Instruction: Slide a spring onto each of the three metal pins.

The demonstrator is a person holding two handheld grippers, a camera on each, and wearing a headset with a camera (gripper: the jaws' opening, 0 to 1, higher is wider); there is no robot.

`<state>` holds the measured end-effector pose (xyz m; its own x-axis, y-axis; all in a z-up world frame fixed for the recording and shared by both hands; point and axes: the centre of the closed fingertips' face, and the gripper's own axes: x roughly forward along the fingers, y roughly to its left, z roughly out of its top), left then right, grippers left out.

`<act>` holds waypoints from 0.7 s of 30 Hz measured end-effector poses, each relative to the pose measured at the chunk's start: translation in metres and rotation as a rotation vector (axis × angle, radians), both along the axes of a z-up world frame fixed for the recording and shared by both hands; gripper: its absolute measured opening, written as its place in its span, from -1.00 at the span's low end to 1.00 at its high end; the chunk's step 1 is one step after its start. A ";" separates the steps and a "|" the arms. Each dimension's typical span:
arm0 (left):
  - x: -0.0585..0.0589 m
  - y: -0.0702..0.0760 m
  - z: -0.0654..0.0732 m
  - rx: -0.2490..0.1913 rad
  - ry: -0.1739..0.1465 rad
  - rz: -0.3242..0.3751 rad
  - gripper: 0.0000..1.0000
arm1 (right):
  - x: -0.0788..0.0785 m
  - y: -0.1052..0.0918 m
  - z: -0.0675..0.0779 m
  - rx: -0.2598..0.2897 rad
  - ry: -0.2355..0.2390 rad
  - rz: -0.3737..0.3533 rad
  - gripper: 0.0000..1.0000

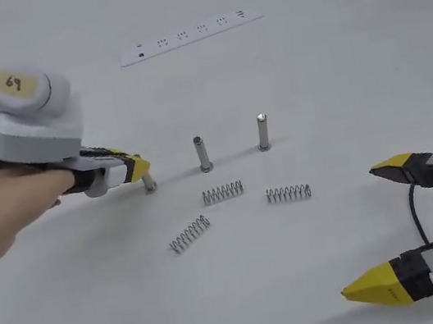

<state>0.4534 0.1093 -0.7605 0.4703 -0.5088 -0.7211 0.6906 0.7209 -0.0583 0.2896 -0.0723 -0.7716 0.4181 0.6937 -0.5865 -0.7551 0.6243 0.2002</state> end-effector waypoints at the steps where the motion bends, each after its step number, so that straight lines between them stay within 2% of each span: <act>1: 0.000 0.000 0.000 0.000 0.001 0.001 -1.00 | 0.000 0.000 0.000 0.000 0.001 -0.001 0.94; 6: 0.000 0.000 -0.002 0.002 -0.001 0.001 -1.00 | 0.000 -0.001 0.000 -0.001 0.002 -0.001 0.93; 7: 0.000 -0.001 -0.002 0.000 -0.010 0.002 -1.00 | 0.000 -0.002 0.000 -0.003 0.001 -0.001 0.93; 15: -0.001 0.000 -0.003 0.001 -0.006 0.000 -1.00 | 0.001 -0.001 -0.001 -0.002 0.001 0.001 0.93; 21: -0.002 -0.001 -0.003 0.010 -0.017 -0.024 -1.00 | 0.000 -0.001 -0.001 0.001 0.002 0.000 0.93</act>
